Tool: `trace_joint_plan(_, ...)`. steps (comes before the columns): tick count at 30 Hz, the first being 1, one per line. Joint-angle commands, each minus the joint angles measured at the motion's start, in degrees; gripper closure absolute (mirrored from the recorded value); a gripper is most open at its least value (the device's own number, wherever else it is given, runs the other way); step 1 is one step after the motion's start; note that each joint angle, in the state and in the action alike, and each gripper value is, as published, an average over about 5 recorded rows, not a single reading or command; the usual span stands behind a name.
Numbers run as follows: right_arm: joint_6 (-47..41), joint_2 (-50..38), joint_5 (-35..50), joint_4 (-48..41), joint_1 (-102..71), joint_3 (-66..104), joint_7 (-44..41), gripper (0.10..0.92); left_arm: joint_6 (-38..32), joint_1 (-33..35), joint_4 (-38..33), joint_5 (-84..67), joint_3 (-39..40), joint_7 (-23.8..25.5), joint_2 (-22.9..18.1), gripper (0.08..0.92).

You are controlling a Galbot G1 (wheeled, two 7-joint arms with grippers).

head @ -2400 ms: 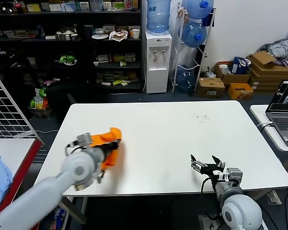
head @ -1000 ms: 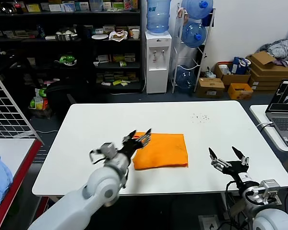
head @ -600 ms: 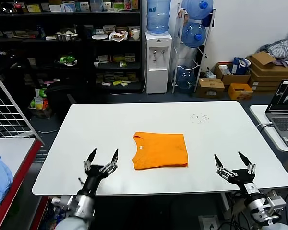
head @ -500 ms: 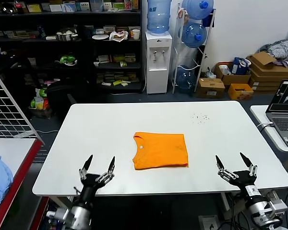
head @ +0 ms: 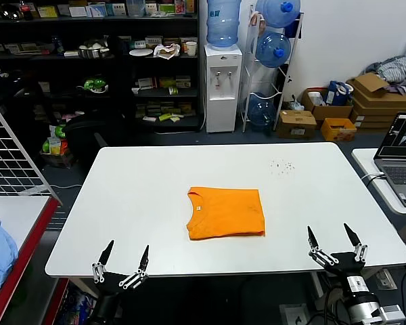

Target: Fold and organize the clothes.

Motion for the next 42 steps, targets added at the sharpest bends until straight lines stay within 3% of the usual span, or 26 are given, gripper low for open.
trace_joint_plan(1, 2.6, 4.1, -3.8, -0.4, -0.6, 0.1, -1.8, 0.104, -2.1, 2.6, -0.7, 2.1, -4.6, 2.5, -3.9, 0.079)
trace_joint_plan(12, 2.6, 4.6, -3.4, -1.1, -0.8, -0.3, -0.8, 0.104, -1.7, 2.7, -0.4, 2.1, -4.1, 2.1, -4.5, 0.079)
trace_joint_plan(25, 10.5, 6.0, -3.5, -3.1, -4.3, 0.5, -0.1, 0.104, 2.4, 3.6, -1.6, 2.2, -3.9, -0.9, -4.0, 0.079)
trace_joint_plan(34, 9.4, 6.0, -3.3, -1.9, -5.5, 0.3, -0.6, 0.104, 3.5, 5.1, -3.1, 2.1, -4.4, -1.7, -3.2, 0.079)
trace_joint_plan(42, 4.3, 4.5, -0.4, 1.7, -8.7, 1.7, 0.6, 0.104, 8.4, 10.8, -8.7, 0.4, -5.0, -3.5, -0.4, 0.079)
